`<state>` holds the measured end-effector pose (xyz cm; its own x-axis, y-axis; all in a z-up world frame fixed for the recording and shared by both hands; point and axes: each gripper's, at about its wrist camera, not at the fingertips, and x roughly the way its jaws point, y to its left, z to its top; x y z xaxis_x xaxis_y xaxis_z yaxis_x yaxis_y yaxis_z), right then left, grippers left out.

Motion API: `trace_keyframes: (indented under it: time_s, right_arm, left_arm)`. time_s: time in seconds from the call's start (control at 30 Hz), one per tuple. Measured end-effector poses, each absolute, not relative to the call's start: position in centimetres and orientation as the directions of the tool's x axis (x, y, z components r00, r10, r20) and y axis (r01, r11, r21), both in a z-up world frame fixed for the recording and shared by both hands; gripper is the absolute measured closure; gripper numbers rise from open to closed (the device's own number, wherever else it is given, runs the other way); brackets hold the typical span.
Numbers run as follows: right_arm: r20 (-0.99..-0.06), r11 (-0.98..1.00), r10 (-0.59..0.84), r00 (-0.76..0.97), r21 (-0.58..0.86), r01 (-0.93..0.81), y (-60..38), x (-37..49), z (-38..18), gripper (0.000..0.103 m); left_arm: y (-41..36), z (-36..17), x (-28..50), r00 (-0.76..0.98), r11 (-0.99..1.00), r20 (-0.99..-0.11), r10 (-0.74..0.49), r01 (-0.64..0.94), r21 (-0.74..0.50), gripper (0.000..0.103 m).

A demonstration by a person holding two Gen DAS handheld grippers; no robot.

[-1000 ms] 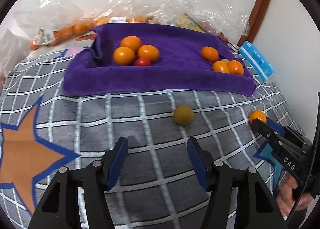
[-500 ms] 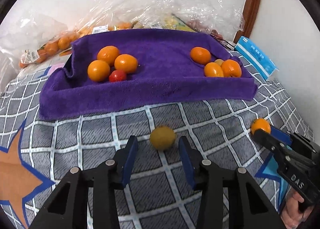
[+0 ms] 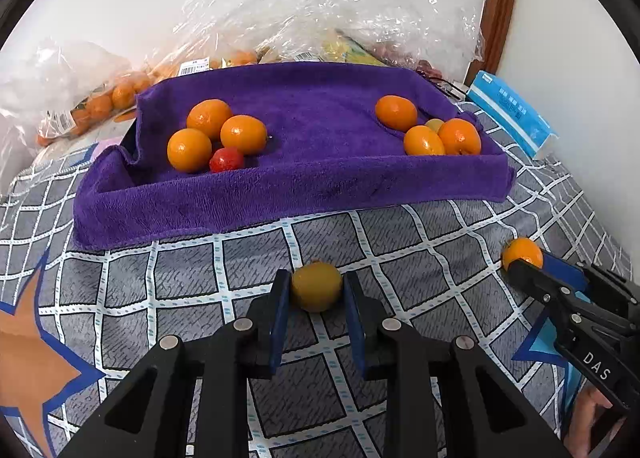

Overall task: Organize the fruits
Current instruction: 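Grasp the small yellow fruit with the left tool while the right tool holds the orange, then carry the yellow fruit and the orange toward the purple towel with both tools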

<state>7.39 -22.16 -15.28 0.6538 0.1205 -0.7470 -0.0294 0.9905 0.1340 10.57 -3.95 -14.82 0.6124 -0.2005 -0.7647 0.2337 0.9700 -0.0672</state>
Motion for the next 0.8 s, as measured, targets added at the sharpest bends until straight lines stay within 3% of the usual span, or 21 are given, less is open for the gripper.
trace_keyframes:
  time_s: [0.8]
  right_arm:
    - [-0.763, 0.994, 0.104, 0.638, 0.050, -0.102, -20.1, 7.3, -15.4, 0.071]
  left_arm:
    - [-2.5, -14.7, 9.9, 0.620, 0.972, -0.751, -0.227, 0.189, -0.137, 0.078]
